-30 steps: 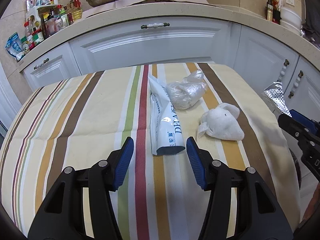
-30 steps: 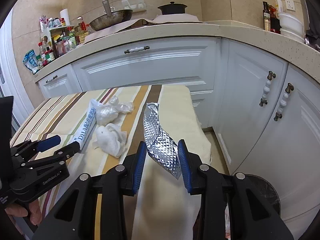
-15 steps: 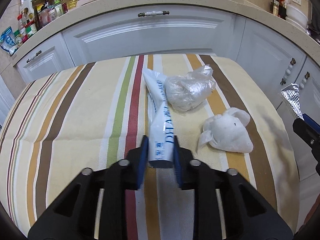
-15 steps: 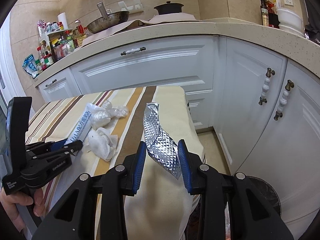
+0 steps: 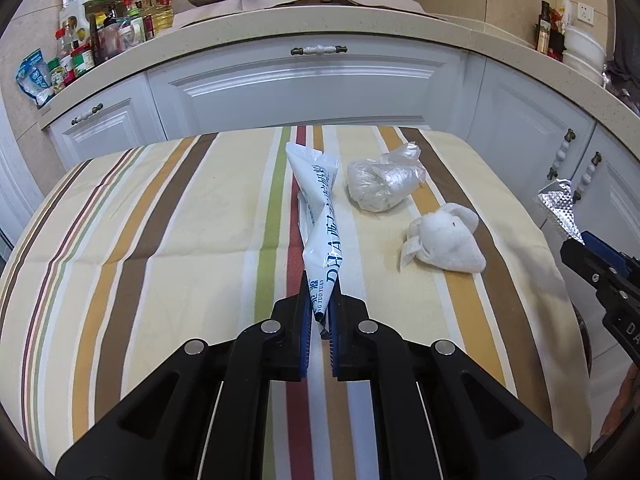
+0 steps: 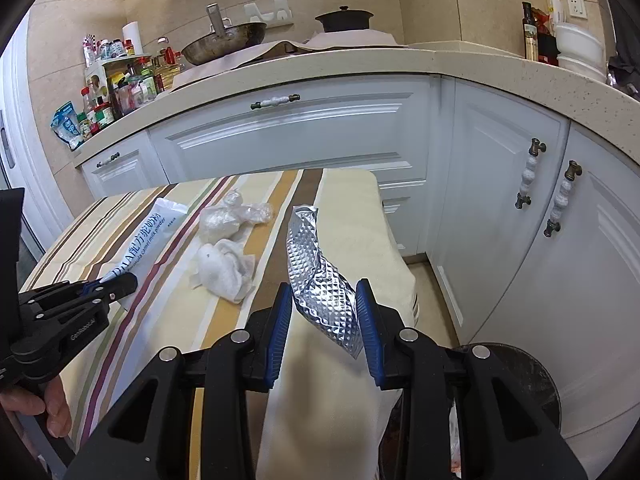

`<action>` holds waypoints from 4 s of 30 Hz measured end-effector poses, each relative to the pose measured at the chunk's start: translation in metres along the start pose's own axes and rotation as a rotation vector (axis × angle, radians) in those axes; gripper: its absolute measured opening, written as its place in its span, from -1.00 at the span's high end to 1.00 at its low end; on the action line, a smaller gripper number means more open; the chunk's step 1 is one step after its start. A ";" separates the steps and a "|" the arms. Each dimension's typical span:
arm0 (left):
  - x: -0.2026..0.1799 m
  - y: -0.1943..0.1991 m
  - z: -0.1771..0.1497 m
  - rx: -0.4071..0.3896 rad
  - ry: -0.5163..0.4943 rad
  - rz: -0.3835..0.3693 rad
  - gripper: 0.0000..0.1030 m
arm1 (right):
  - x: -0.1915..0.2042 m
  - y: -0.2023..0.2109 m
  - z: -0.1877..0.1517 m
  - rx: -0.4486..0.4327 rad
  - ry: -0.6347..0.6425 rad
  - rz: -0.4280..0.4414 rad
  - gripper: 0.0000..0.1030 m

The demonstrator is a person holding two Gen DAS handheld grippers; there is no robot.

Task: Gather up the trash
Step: 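Close the right tool on the foil wrapper while the left tool grasps the toothpaste tube, then carry the foil wrapper and tube over the black bin and open both tools, then move both tools back over the table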

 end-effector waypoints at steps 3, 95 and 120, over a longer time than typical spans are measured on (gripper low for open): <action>0.003 0.016 -0.007 -0.019 -0.007 0.011 0.86 | 0.005 0.008 -0.006 -0.004 0.004 0.000 0.34; -0.167 0.084 0.003 -0.195 -0.226 -0.180 -0.05 | -0.116 0.122 -0.035 -0.166 -0.157 -0.323 -0.26; 0.021 0.064 -0.021 -0.118 0.018 0.076 -0.09 | 0.027 0.038 0.000 -0.094 0.013 -0.063 -0.29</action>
Point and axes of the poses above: each gripper's, at about its wrist camera, not at the fingertips, and y roughly against the way its jaws point, x to its left, z to its top, the point moved 6 cm from there along -y, roughly the way its jaws point, and after that the axes turned 9 degrees about -y, right-handed, at the moved point
